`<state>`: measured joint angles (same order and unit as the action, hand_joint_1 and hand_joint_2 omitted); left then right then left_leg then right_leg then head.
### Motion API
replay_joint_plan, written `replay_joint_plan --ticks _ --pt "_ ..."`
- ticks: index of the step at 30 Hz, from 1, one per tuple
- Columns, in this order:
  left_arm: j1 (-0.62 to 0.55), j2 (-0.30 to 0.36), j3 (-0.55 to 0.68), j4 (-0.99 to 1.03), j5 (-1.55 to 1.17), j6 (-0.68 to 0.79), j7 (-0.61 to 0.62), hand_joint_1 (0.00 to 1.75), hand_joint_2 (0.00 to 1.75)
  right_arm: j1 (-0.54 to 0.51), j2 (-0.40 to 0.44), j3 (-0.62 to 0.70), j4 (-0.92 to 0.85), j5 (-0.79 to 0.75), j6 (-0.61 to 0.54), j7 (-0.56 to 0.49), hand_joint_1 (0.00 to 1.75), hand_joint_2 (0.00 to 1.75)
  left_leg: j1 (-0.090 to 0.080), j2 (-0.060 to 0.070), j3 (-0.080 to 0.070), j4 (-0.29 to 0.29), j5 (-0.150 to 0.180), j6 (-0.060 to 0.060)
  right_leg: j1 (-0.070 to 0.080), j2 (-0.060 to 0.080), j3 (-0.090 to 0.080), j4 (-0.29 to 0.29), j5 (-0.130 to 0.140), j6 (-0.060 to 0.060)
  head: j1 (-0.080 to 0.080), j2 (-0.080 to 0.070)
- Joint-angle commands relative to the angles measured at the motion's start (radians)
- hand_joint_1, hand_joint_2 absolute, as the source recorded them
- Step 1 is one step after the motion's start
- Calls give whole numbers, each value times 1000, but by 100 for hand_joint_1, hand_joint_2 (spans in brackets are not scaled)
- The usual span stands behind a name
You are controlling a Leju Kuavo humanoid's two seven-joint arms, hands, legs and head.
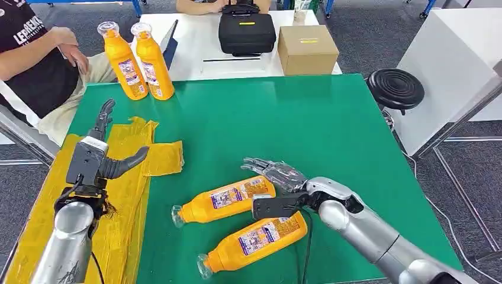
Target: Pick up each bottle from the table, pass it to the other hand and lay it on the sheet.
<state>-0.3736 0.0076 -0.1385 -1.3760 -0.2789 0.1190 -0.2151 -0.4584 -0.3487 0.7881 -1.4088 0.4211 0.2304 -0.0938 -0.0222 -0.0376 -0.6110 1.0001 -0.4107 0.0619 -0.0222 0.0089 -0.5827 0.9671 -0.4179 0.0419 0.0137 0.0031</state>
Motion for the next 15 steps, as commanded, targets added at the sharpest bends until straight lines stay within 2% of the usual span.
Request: replay_joint_plan --ticks 1,4,5,7,15 --pt "-55 -4 -22 98 16 11 5 0 175 -105 67 107 162 -20 17 15 0 175 2 4 3 1 -2 -4 2 1 4 -1 -1 -2 0 0" --pt "-48 -8 -14 92 25 21 7 0 175 -148 105 142 244 -18 15 42 0 175 2 4 3 0 -1 -4 2 1 3 -1 0 -2 0 0" --pt "-37 -15 -13 85 25 24 8 0 175 -158 142 162 302 -7 -13 51 0 175 2 6 4 1 -2 -5 3 2 4 -1 -1 -3 0 0" --pt "-26 -19 -15 78 23 31 9 0 175 -157 162 177 332 27 -67 53 0 175 3 7 6 0 -2 -5 3 3 6 -2 0 -3 0 0" --pt "-17 -21 -11 67 21 37 12 0 175 -150 186 198 369 72 -132 74 0 175 1 2 2 0 -1 -3 1 0 2 -1 0 -1 0 0"
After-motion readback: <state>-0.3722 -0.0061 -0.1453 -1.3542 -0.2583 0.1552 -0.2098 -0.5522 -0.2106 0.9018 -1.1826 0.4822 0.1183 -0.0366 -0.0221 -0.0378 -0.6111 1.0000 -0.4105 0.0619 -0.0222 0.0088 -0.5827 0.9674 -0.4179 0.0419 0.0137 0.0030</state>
